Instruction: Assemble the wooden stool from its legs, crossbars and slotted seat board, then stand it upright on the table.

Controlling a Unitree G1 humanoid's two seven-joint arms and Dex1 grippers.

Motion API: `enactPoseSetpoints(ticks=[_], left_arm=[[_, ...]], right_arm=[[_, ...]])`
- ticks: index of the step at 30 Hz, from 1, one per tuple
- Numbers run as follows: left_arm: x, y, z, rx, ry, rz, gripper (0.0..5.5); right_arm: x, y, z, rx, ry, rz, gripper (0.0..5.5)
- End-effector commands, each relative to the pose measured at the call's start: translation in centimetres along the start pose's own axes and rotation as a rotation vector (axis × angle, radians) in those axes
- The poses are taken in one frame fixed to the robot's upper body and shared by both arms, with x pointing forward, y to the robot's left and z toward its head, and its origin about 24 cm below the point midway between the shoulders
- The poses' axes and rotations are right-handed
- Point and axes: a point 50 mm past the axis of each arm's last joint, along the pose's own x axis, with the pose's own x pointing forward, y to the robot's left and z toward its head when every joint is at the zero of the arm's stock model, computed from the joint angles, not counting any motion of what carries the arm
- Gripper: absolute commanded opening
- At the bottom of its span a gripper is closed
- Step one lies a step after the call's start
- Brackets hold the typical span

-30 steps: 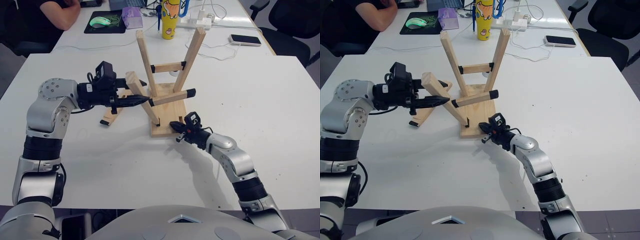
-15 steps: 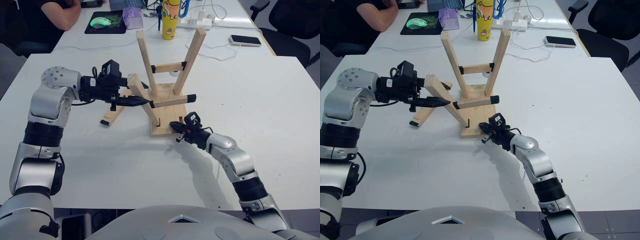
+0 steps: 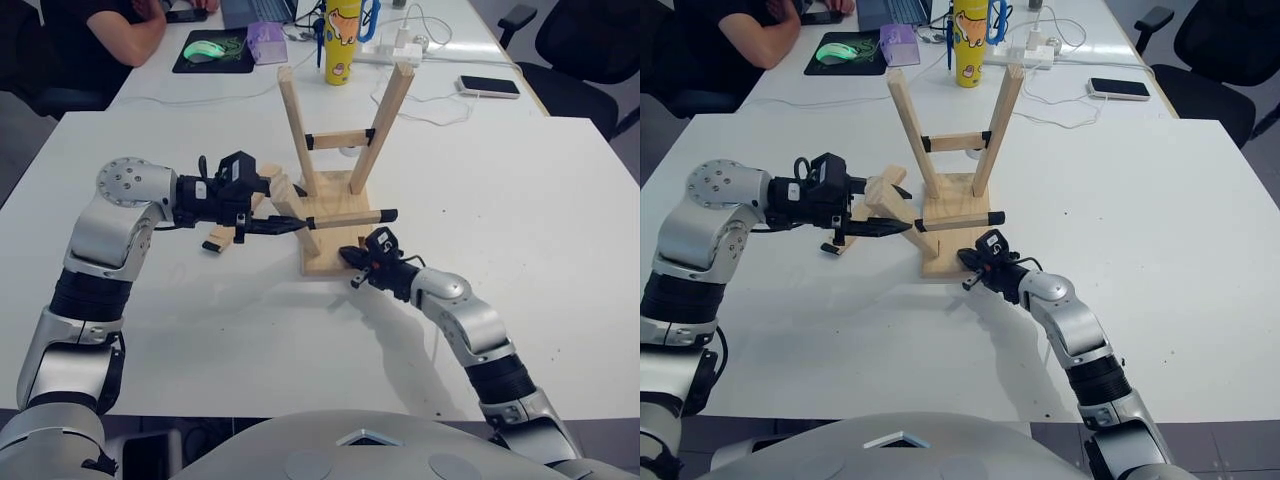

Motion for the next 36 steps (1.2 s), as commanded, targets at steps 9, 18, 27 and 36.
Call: enactPoseSetpoints(ticks=[9,18,27,36], left_arm=[[1.3,-3.2,-7.5,-0.331,0.194,-0.149,2.06],[1.4,-1.8,-8.2,-0.293,0.266,-0.096,2.06],[1.2,-4.6,-10.8,-0.373,0.395,-0.240,2.06],[1.8,-4.4,-10.9,-0.308,0.385,-0.183,2.06]], right_arm=[[-0.2,1.5,-5.1,0.094,0.230,0.044,0.00],[0.0,1.2,-5.1,0.076,0.237,0.032,0.00],[0.1,1.3,-5.3,0.070,0.248,0.023,0.00],[0.2,1.3,-5.5,0.034,0.257,0.018,0.00]])
